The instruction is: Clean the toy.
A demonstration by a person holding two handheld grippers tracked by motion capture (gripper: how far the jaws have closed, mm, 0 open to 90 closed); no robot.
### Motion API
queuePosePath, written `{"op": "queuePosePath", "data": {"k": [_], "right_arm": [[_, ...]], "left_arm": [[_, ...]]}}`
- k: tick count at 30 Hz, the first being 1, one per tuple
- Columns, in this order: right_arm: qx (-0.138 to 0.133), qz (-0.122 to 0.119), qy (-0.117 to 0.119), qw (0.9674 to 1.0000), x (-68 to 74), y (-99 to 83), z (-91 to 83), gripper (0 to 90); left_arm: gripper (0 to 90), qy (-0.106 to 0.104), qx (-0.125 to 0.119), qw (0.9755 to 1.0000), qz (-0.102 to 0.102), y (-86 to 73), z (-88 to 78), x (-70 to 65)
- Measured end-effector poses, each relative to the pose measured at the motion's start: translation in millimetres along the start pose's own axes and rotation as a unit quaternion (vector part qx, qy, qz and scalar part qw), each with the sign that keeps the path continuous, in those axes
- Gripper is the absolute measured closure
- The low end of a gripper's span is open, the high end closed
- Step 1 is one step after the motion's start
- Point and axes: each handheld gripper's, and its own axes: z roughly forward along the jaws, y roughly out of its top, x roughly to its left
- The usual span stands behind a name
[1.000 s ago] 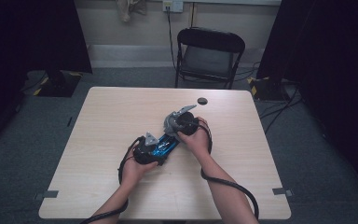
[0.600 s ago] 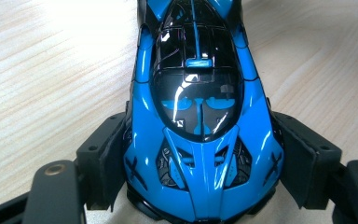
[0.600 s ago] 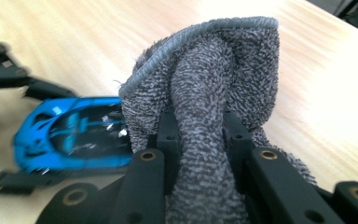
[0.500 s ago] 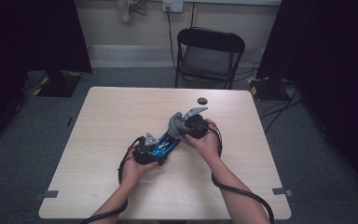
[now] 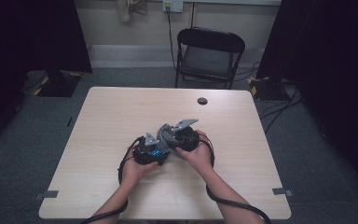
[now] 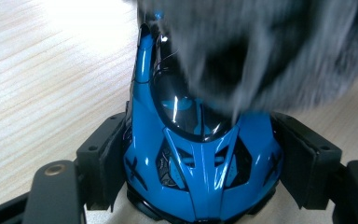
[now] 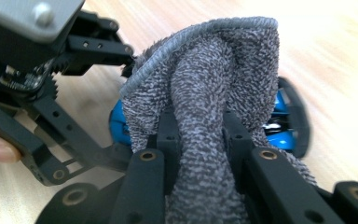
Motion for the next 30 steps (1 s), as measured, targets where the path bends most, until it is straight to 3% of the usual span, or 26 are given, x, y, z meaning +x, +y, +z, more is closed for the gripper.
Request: {"op": "queuePosePath", "data": {"k": [13, 19, 30], "right_arm": [[0.003, -0.010, 0.029, 0.9995, 17.7, -1.6, 27.5, 74.2], [-0.004, -0.009, 0.040, 0.9991, 16.6, -4.3, 29.6, 74.2], [0.005, -0.030, 0.025, 0.9992, 21.3, -2.4, 29.8, 74.1]], "left_arm": [[25.5, 0.001, 0.000, 1.0000, 0.002, -0.1, -0.2, 0.0], [25.5, -0.001, 0.000, 1.0000, -0.001, -0.4, -0.2, -0.4], [25.5, 0.000, -0.001, 1.0000, -0.002, -0.6, -0.4, -0.9]]}}
